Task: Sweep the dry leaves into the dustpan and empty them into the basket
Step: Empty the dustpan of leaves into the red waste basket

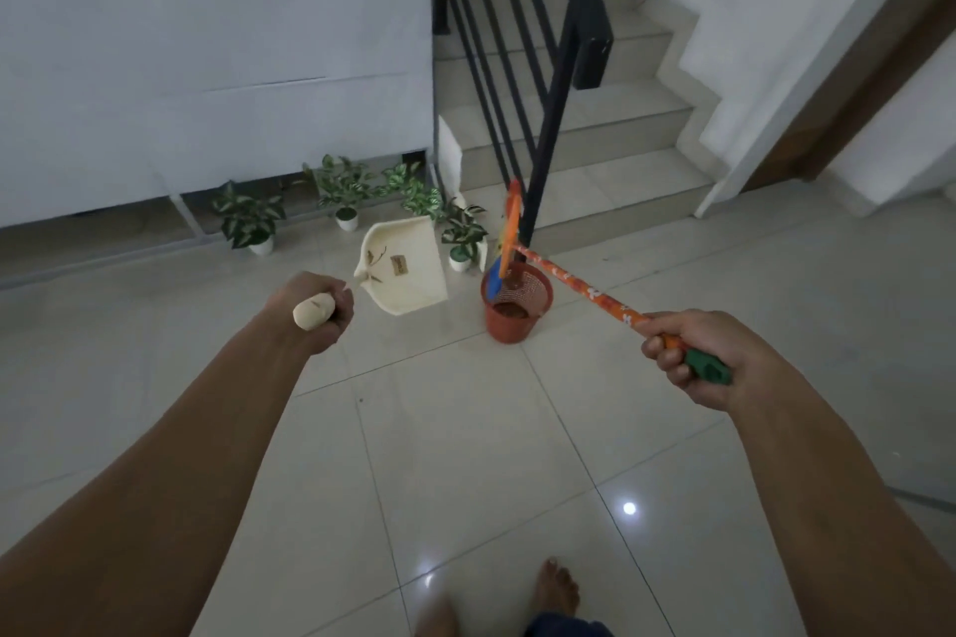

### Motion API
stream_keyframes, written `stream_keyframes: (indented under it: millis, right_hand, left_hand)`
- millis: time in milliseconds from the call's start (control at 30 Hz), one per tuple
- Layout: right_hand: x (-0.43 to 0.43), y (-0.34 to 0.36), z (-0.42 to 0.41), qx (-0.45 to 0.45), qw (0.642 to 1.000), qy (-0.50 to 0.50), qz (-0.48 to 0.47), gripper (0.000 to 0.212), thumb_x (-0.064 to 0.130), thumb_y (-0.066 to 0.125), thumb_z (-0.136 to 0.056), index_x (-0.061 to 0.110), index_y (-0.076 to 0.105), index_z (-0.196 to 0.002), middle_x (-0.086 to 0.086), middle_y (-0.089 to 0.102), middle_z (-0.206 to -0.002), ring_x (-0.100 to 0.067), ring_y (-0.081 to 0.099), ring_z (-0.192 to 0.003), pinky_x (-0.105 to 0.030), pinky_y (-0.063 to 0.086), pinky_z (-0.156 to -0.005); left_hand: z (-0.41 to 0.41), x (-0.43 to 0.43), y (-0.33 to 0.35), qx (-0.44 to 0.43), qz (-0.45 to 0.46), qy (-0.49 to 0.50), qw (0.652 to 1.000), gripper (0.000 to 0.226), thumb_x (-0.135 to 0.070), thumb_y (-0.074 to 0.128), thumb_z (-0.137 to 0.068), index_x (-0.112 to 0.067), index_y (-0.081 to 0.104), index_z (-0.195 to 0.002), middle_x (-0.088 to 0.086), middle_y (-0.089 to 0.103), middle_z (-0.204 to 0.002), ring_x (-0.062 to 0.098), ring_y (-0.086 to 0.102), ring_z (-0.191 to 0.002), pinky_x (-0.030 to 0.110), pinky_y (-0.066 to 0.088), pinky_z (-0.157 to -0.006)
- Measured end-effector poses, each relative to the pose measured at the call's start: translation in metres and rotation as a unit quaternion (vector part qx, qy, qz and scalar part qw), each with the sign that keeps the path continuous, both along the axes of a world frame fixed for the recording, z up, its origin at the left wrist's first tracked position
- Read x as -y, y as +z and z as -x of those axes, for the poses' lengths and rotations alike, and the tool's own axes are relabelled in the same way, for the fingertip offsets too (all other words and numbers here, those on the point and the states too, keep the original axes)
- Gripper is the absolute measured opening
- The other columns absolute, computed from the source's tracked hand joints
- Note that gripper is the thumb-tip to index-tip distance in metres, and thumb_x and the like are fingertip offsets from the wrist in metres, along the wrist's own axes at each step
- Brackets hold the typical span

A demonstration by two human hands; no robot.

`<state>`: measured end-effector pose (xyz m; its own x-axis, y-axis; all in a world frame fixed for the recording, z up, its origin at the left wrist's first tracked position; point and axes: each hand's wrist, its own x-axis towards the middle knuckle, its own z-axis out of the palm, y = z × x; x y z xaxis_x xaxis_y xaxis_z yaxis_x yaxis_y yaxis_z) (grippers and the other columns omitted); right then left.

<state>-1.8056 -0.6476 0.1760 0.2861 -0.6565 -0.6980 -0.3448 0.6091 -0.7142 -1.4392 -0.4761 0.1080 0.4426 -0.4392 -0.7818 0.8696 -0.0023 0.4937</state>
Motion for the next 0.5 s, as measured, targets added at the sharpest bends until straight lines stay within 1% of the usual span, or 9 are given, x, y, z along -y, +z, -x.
stream_keyframes:
  millis: [133, 233, 367, 500]
  right_hand:
    - [0.013, 0.008, 0.018, -0.031, 0.999, -0.014, 0.027, 0.023, 0.007, 0.059, -0.094, 0.003, 0.062, -0.116, -0.003, 0.052, -0.055, -0.004, 0.039, -0.034, -0.016, 0.031, -0.029]
    - [0.023, 0.007, 0.021, -0.041, 0.999, -0.017, 0.029, 0.023, 0.006, 0.060, -0.093, 0.001, 0.063, -0.115, -0.003, 0.053, -0.055, -0.004, 0.040, -0.034, -0.015, 0.031, -0.030]
    - [0.027, 0.002, 0.025, -0.058, 0.998, -0.006, 0.031, 0.018, 0.007, 0.061, -0.092, 0.003, 0.065, -0.109, -0.003, 0.055, -0.055, -0.005, 0.042, -0.036, -0.016, 0.033, -0.032]
    - [0.031, -0.002, 0.044, -0.095, 0.994, 0.034, 0.050, 0.013, 0.008, 0.059, -0.093, 0.010, 0.068, -0.103, -0.004, 0.055, -0.060, -0.007, 0.042, -0.040, -0.017, 0.033, -0.034]
  left_hand:
    - [0.010, 0.043, 0.018, 0.021, 0.019, -0.060, 0.998, 0.006, -0.001, 0.046, -0.098, -0.006, 0.046, -0.095, 0.006, 0.044, -0.072, 0.006, 0.043, -0.031, 0.012, 0.037, -0.031]
    - [0.022, 0.079, 0.025, 0.041, 0.024, -0.089, 0.995, 0.005, -0.001, 0.046, -0.098, -0.006, 0.045, -0.098, 0.007, 0.045, -0.075, 0.006, 0.043, -0.031, 0.012, 0.038, -0.031]
    - [0.039, 0.117, 0.022, 0.057, 0.002, -0.104, 0.993, 0.014, 0.000, 0.046, -0.098, -0.005, 0.044, -0.110, 0.008, 0.047, -0.079, 0.007, 0.044, -0.030, 0.014, 0.039, -0.031]
    - [0.060, 0.148, 0.013, 0.063, -0.020, -0.105, 0.992, 0.014, 0.001, 0.046, -0.097, -0.006, 0.045, -0.109, 0.008, 0.047, -0.079, 0.008, 0.044, -0.028, 0.014, 0.040, -0.031]
